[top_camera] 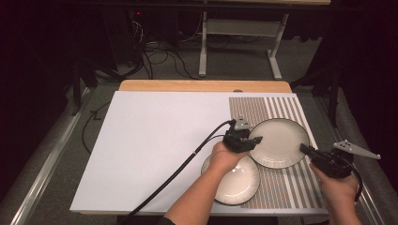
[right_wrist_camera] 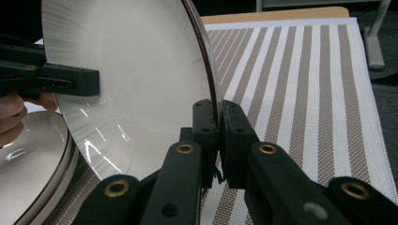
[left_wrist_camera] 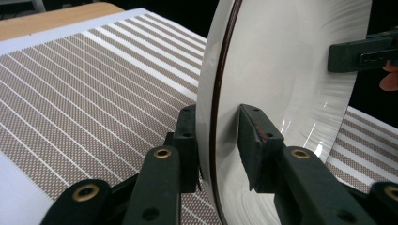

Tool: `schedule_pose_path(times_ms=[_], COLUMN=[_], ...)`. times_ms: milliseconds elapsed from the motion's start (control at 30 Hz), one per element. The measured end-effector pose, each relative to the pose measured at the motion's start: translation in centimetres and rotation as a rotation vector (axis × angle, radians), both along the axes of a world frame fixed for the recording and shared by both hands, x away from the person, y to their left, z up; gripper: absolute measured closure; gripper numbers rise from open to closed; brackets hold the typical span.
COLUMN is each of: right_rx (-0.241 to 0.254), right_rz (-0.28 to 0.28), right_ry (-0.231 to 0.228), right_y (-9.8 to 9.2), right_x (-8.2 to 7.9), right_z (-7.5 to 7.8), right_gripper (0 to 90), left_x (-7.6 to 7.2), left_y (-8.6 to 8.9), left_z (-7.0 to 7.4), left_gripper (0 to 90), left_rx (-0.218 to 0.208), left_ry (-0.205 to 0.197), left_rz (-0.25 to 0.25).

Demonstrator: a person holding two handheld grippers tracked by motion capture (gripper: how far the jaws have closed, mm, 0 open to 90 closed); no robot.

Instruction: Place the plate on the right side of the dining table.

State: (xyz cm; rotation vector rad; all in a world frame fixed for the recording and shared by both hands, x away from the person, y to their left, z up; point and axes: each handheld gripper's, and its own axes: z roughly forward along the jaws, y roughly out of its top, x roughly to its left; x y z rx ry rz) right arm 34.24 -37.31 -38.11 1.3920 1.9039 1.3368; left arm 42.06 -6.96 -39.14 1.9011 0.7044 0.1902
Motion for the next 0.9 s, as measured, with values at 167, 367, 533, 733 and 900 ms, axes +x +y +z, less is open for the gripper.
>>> schedule_pose_path(times_ms=[167, 367, 533, 733, 900], right_rx=[-0.016, -0.042, -0.037, -0.029, -0.024], right_rz=[-0.003, -0.003, -0.011, -0.019, -0.022], right_ry=[0.005, 0.013, 0.018, 0.023, 0.028], right_y=[0.1, 0.2, 0.3, 0.2, 0.2], right_x=[0.0, 0.0, 0.1, 0.3, 0.5], right_z=[-0.2, -0.4, -0.5, -0.7, -0.7], right_gripper=[88.0, 88.0, 88.0, 87.8, 87.7], left_x=[0.0, -0.1, -0.1, -0.3, -1.2], left_y=[-0.1, -0.2, -0.1, 0.8, 2.9], left_z=[-0.3, -0.8, -0.7, 0.1, 0.7], left_gripper=[69.2, 69.1, 70.5, 57.9, 45.9], left_rx=[0.022, 0.055, 0.073, 0.023, -0.005], left_ry=[0.012, 0.015, 0.003, -0.016, -0.064], left_rz=[0.002, 0.012, 0.035, 0.056, 0.092])
